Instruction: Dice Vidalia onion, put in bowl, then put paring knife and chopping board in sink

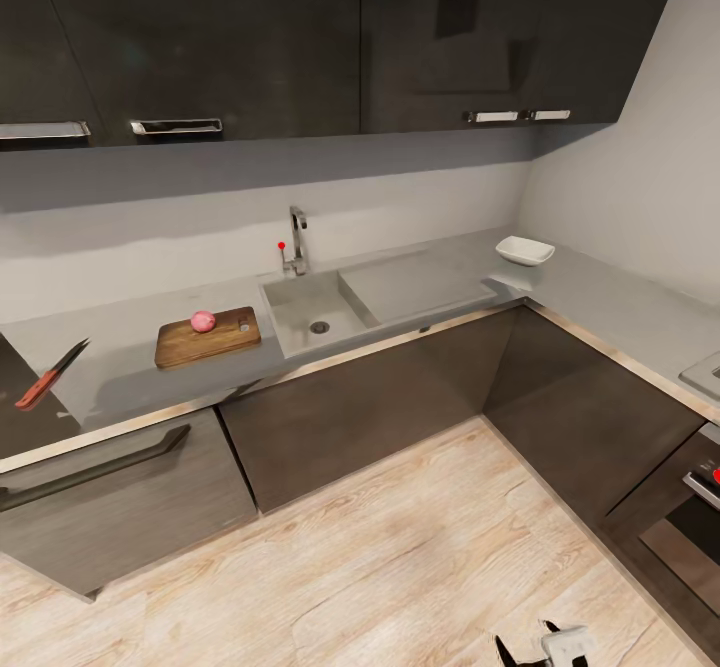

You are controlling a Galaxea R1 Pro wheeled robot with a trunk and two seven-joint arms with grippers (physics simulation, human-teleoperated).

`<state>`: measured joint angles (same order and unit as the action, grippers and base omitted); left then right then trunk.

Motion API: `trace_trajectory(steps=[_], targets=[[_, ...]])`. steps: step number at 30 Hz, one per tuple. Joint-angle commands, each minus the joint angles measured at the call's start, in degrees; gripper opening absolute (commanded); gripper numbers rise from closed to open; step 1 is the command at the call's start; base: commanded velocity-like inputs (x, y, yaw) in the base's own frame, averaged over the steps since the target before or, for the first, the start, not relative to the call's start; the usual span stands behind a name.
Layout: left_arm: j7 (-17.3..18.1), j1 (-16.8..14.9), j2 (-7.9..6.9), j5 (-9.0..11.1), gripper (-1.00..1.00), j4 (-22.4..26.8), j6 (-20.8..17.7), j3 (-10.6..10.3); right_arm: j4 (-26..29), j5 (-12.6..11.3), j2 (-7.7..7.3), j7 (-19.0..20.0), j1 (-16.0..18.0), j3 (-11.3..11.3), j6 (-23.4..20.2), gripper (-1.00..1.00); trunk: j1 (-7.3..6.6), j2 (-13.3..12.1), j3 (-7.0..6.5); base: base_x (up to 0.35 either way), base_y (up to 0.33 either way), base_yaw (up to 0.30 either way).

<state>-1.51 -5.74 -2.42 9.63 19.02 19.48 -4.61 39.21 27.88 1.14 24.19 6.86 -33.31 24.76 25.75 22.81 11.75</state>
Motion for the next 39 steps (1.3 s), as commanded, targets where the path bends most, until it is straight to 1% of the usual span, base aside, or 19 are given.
trace_trajectory(steps=[1,2,3,4,5,7,8,9,11,12,14,15,16,17,20,23,24,31,39], targets=[[-0.2,0.0,-0.05,0.5,1.0,0.0,0.2,-0.5,-0.2,-0.9,-1.18,2.0,0.1,-0.7,-0.2,1.0,0.03,0.1,0.11,0.0,0.0,0.0],[-0.2,-0.1,-0.05,0.5,1.0,0.0,0.2,-0.5,-0.5,-3.1,-2.96,3.3,0.1,-1.0,-1.7,1.0,0.03,0.1,0.11,0.0,0.0,0.0],[-0.2,-0.1,-0.04,0.5,1.0,-0.1,0.2,-0.5,-0.6,-5.0,-4.55,4.1,0.1,-1.1,-4.4,1.0,0.03,0.1,0.11,0.0,0.0,0.0],[-0.2,-0.1,-0.04,0.5,1.0,-0.1,0.2,-0.5,-0.5,-5.5,-4.96,4.2,0.1,-1.1,-5.4,1.0,0.03,0.1,0.11,0.0,0.0,0.0],[-0.2,-0.1,-0.04,0.5,1.0,-0.1,0.2,-0.5,-0.2,-6.2,-5.55,4.4,0.1,-1.1,-7.4,1.0,0.03,0.1,0.11,0.0,0.0,0.0],[-0.2,-0.1,-0.04,0.5,1.0,-0.1,0.2,-0.5,0.8,-6.9,-5.97,4.5,0.1,-0.9,-9.9,1.0,0.03,0.1,0.11,0.0,0.0,0.0],[-0.2,-0.1,-0.04,0.5,1.0,-0.1,0.2,-0.5,1.9,-7.1,-5.89,4.2,0.1,-0.7,-10.9,1.0,0.03,0.1,0.11,0.0,0.0,0.0],[-0.2,0.0,-0.04,0.6,1.0,-0.2,0.2,-0.5,3.1,-7.3,-5.47,3.6,0.1,-0.3,-11.6,1.0,0.03,0.1,0.11,0.0,0.0,0.0],[-0.2,0.0,-0.04,0.5,1.0,-0.5,0.2,-0.5,4.7,-7.4,-4.28,1.6,0.3,1.2,-12.6,1.0,0.03,0.1,0.11,0.0,0.0,0.0],[-0.2,-0.1,-0.03,0.5,1.0,-0.8,0.2,-0.5,5.7,-7.5,-3.53,-0.3,0.5,2.8,-13.5,1.0,0.03,0.1,0.11,0.0,0.0,0.0],[-0.2,-0.1,0.02,0.5,1.0,-1.1,0.2,-0.5,7.2,-7.5,-2.46,-4.3,1.1,7.1,-15.7,1.0,0.03,0.1,0.11,0.0,0.0,0.0],[-0.2,0.0,0.02,0.5,1.0,-1.1,0.2,-0.5,7.5,-7.5,-2.23,-5.2,1.2,8.4,-16.1,1.0,0.03,0.1,0.11,0.0,0.0,0.0],[-0.2,0.0,0.03,0.5,1.0,-1.1,0.2,-0.5,8.1,-7.6,-1.55,-7.5,1.3,11.7,-16.9,1.0,0.03,0.1,0.11,0.0,0.0,0.0],[-0.2,-0.1,0.04,0.5,1.0,-1.2,0.2,-0.5,8.3,-7.6,-1.09,-8.5,1.4,13.2,-17.1,1.0,0.03,0.1,0.11,0.0,0.0,0.0],[-0.2,-0.1,0.04,0.5,1.0,-1.2,0.2,-0.5,8.1,-7.7,-0.35,-9.9,1.5,15.2,-16.8,1.0,0.03,0.1,0.11,0.0,0.0,0.0],[-0.2,0.0,0.04,0.5,1.0,-1.2,0.2,-0.5,7.6,-7.7,-0.06,-10.3,1.5,15.7,-14.6,1.0,0.03,0.1,0.11,0.0,0.0,0.0],[-0.2,-0.1,0.05,0.5,1.0,-1.3,0.2,-0.5,7.4,-7.8,0.2,-10.4,1.5,15.9,-13.3,1.0,0.03,0.1,0.11,0.0,0.0,0.0],[-0.2,0.0,0.05,0.5,1.0,-1.3,0.2,-0.5,6.1,-7.8,1.68,-10.5,1.5,15.9,-12.3,1.0,0.03,0.1,0.11,0.0,0.0,0.0],[-0.2,-0.1,0.05,0.5,1.0,-1.3,0.2,-0.5,5.1,-7.7,1.76,-10.5,1.5,15.9,-12.0,1.0,0.03,0.1,0.11,0.0,0.0,0.0]])
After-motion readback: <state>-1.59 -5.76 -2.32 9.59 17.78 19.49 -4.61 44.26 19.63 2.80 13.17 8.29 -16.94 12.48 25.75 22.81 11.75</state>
